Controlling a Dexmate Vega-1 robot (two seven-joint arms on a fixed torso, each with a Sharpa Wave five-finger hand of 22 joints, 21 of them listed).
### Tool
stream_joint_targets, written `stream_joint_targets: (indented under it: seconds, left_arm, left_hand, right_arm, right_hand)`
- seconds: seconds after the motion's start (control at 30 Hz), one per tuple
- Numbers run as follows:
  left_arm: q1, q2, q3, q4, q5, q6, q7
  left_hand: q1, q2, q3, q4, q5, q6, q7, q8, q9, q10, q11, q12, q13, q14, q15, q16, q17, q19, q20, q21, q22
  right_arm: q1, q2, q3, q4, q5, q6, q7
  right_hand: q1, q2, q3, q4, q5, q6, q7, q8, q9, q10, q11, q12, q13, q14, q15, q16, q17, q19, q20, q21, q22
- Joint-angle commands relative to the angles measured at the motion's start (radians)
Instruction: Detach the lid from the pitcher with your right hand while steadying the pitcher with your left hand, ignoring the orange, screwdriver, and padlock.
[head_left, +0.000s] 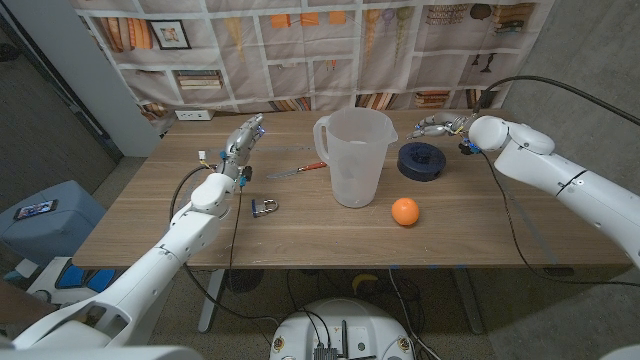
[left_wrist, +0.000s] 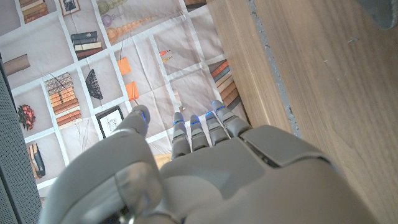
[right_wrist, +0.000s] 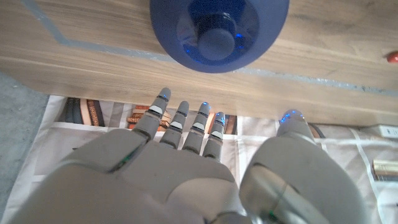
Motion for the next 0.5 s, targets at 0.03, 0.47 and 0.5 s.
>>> stream_joint_targets:
  seconds: [0.03, 0.47, 0.5]
  left_arm:
    - [-0.041, -0.026, 0.016, 0.075, 0.011, -0.028, -0.015]
    - [-0.042, -0.023, 0.020, 0.075, 0.013, -0.021, -0.015]
    - [-0.043, -0.025, 0.020, 0.079, 0.010, -0.027, -0.021]
  left_hand:
    - [-0.008, 0.002, 0.009, 0.000, 0.003, -0.004, -0.001, -0.002, 0.000, -0.001, 0.008, 0.000, 0.001, -0.002, -0.001, 0.000, 0.003, 0.004, -0.012, 0.006, 0.001]
    - [-0.015, 0.006, 0.018, 0.001, 0.003, -0.005, 0.001, -0.002, 0.000, -0.004, 0.011, -0.001, 0.001, -0.002, 0.000, 0.002, 0.004, 0.006, -0.010, 0.007, 0.002]
    - [-0.015, 0.007, 0.019, 0.002, 0.003, -0.006, 0.002, -0.002, 0.000, -0.004, 0.011, -0.001, 0.001, -0.002, -0.001, 0.002, 0.004, 0.006, -0.009, 0.007, 0.002]
  right_arm:
    - [-0.062, 0.029, 0.092, 0.058, 0.319, 0.164, -0.204]
    - [-0.133, 0.079, 0.158, 0.107, 0.510, 0.275, -0.325]
    - [-0.140, 0.083, 0.164, 0.106, 0.527, 0.279, -0.332]
  right_hand:
    - [-0.023, 0.009, 0.001, 0.011, -0.002, -0.002, 0.013, -0.008, -0.001, -0.013, 0.003, 0.004, -0.001, -0.012, -0.001, -0.006, 0.000, 0.007, -0.019, 0.008, 0.004]
    - [-0.057, 0.028, -0.006, 0.023, -0.017, 0.012, 0.031, -0.011, -0.006, -0.033, 0.012, 0.006, -0.016, -0.002, 0.004, -0.012, -0.008, 0.032, -0.046, 0.013, 0.004]
    - [-0.060, 0.029, -0.007, 0.024, -0.018, 0.013, 0.031, -0.011, -0.006, -0.040, 0.013, 0.004, -0.017, -0.003, 0.005, -0.013, -0.009, 0.033, -0.048, 0.013, 0.004]
